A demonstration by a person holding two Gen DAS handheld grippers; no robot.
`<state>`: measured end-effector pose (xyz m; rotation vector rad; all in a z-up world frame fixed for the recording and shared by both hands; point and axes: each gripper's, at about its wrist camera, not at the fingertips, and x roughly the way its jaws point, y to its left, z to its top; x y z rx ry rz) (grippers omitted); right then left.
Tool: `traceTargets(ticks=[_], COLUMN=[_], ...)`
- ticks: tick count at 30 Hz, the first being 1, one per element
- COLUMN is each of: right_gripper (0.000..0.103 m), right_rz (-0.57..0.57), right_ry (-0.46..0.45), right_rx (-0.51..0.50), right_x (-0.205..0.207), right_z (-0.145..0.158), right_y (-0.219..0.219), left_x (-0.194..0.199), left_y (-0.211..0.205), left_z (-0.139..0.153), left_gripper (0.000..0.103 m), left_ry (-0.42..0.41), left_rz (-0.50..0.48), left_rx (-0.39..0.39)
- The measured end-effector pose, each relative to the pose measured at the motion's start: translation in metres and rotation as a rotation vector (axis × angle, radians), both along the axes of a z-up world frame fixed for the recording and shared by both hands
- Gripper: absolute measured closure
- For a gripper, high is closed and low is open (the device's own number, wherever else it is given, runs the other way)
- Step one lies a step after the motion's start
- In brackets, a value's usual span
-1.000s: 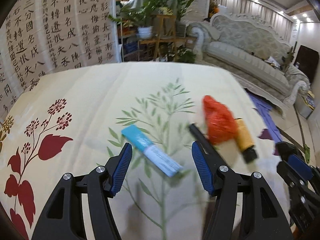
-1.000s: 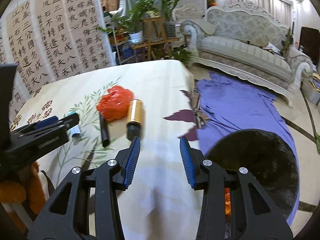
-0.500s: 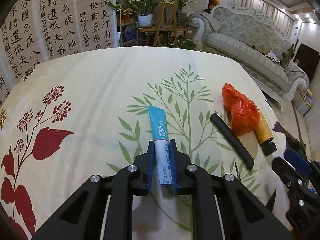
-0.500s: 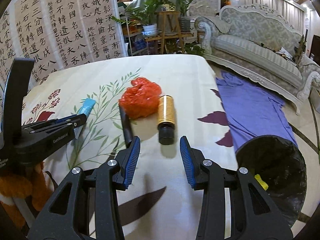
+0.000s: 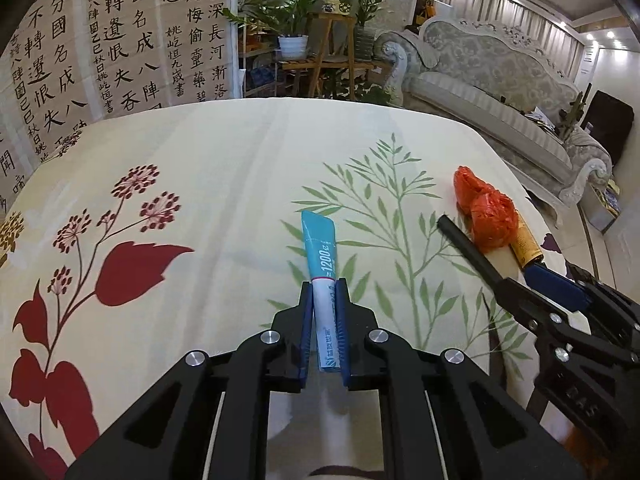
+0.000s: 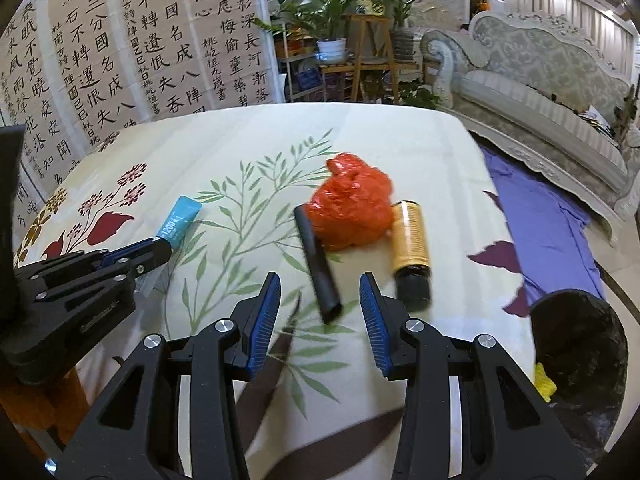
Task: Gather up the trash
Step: 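Grasp the black stick with the right tool while the left tool holds the tube, then carry the light-blue tube and black stick toward the bin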
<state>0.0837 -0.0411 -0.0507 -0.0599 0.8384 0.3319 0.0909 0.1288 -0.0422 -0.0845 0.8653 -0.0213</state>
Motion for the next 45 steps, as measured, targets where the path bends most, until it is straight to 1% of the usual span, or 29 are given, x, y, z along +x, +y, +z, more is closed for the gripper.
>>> traceTargets(ticks=[6, 8, 9, 12, 13, 20, 25, 29, 36, 42, 45], right_gripper=[0.07, 0.075, 0.077, 0.084, 0.091, 0.092, 0.092, 0.092, 0.092, 0.092, 0.092], right_rz=[0.004, 0.002, 0.003, 0.008, 0.009, 0.028, 0.025, 0.004, -0.066, -0.15, -0.199], right_ry=[0.037, 0.052, 0.059, 0.048, 0.048, 0.035, 0.002, -0.017, -0.048, -0.074, -0.081], right_rx=[-0.02, -0.025, -0.032, -0.054, -0.056, -0.053, -0.036, -0.024, -0.014, -0.01, -0.013], right_x=[0.012, 0.015, 0.016, 0.014, 0.013, 0.0, -0.018, -0.036, -0.063, -0.085, -0.094], right_z=[-0.006, -0.009, -0.012, -0.012, -0.013, -0.011, 0.001, 0.01, 0.021, 0.028, 0.028], right_y=[0.009, 0.011, 0.013, 0.015, 0.015, 0.017, 0.012, -0.002, -0.034, -0.071, -0.093], left_x=[-0.002, -0.003, -0.004, -0.006, -0.007, -0.013, -0.022, -0.029, -0.051, -0.064, -0.068], left_y=[0.005, 0.007, 0.008, 0.012, 0.012, 0.013, 0.008, 0.003, -0.027, -0.068, -0.088], left_z=[0.0, -0.001, -0.002, -0.006, -0.006, -0.003, -0.001, 0.003, 0.013, 0.024, 0.025], left_gripper=[0.091, 0.091, 0.091, 0.091, 0.091, 0.091, 0.091, 0.091, 0.091, 0.091, 0.091], left_ry=[-0.001, 0.0, 0.0, 0.003, 0.005, -0.014, -0.023, -0.041, -0.082, -0.119, -0.124], left_rz=[0.003, 0.002, 0.001, 0.002, 0.003, 0.005, 0.001, -0.015, -0.074, -0.162, -0.208], left_rx=[0.001, -0.004, -0.006, -0.011, -0.013, -0.014, -0.028, -0.033, -0.052, -0.063, -0.062])
